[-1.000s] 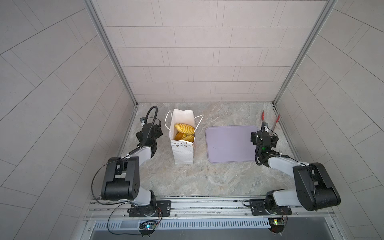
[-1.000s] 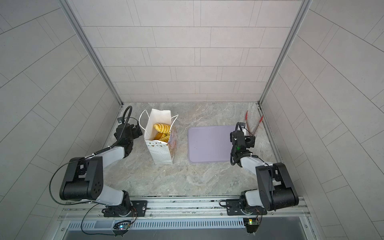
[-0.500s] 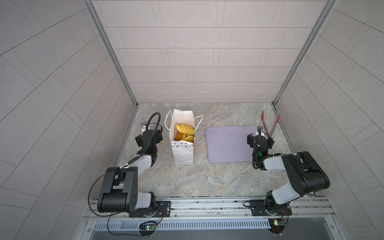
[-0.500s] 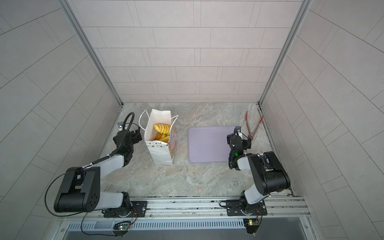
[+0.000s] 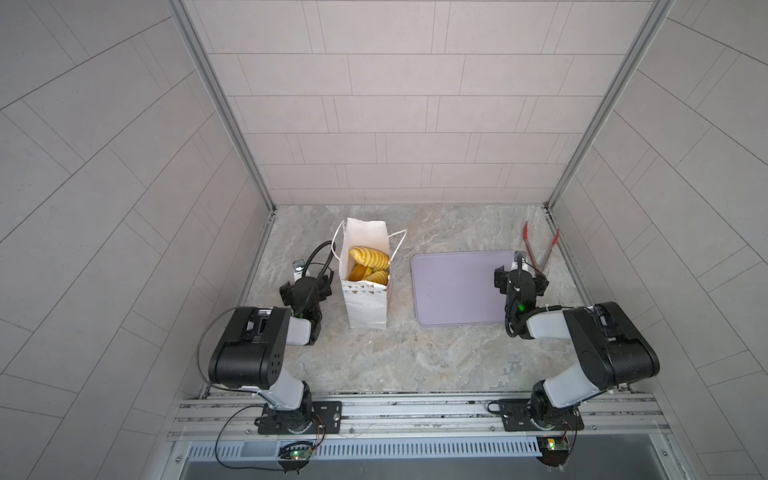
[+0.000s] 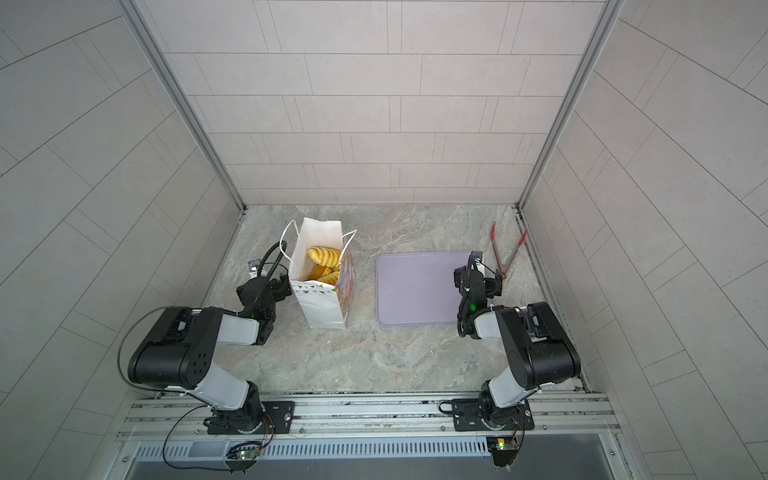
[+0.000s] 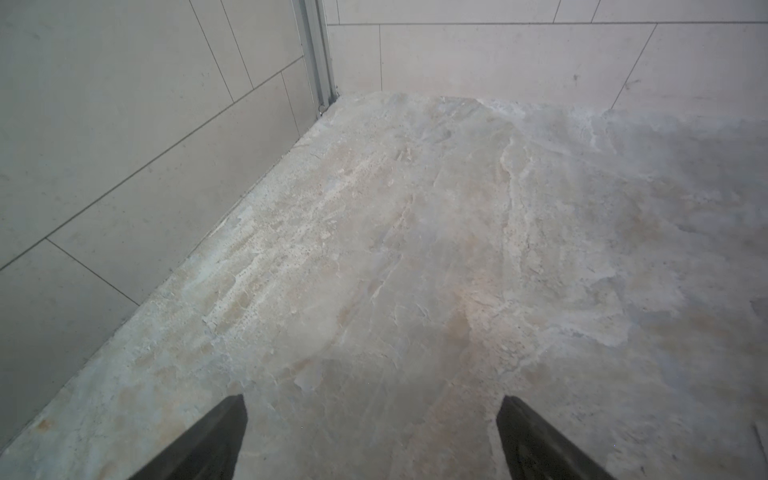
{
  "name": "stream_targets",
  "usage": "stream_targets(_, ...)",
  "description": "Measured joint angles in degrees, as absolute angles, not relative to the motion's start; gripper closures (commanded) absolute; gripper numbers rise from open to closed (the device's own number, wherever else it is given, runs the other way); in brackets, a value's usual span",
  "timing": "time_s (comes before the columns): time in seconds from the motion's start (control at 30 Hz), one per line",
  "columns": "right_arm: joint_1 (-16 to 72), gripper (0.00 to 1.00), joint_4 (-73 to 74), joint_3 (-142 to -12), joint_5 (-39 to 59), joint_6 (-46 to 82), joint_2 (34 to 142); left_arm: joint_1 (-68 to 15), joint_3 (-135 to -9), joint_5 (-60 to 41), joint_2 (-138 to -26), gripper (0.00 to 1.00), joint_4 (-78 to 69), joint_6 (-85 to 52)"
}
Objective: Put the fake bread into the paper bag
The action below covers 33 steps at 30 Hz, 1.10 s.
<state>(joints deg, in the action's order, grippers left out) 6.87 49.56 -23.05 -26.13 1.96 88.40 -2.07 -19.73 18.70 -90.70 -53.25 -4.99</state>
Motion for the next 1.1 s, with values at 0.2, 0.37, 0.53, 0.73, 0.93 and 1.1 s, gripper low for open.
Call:
stream_targets(0.2,6.7,0.01,49.45,-23.35,-25.78,1.96,88.4,-2.44,-21.63,20.08,-91.24,0.0,-53.06,-4.45)
stream_targets(0.37,6.7,0.01,49.5,-23.33,-25.69,1.96,88.4,-2.66,-21.63,20.58,-91.24,0.0,-53.32,-4.27)
stream_targets(0.53,6.68,0.01,49.43,-23.35,-25.47,1.96,88.4,-2.76,-21.63,20.82,-91.24,0.0,-53.34,-4.03)
stream_targets(0.73,6.57,0.01,49.06,-23.35,-24.95,1.96,88.4,-2.83,-21.63,20.91,-91.24,0.0,-53.32,-4.01)
stream_targets(0.93,6.59,0.01,50.59,-22.72,-24.58,1.89,88.38,-3.03,-20.36,21.63,-91.2,0.0,-55.61,-4.21)
stream_targets(1.1,6.63,0.01,59.92,-15.94,-24.71,1.89,89.71,-3.01,-14.48,23.4,-91.31,0.0,-60.75,-4.89)
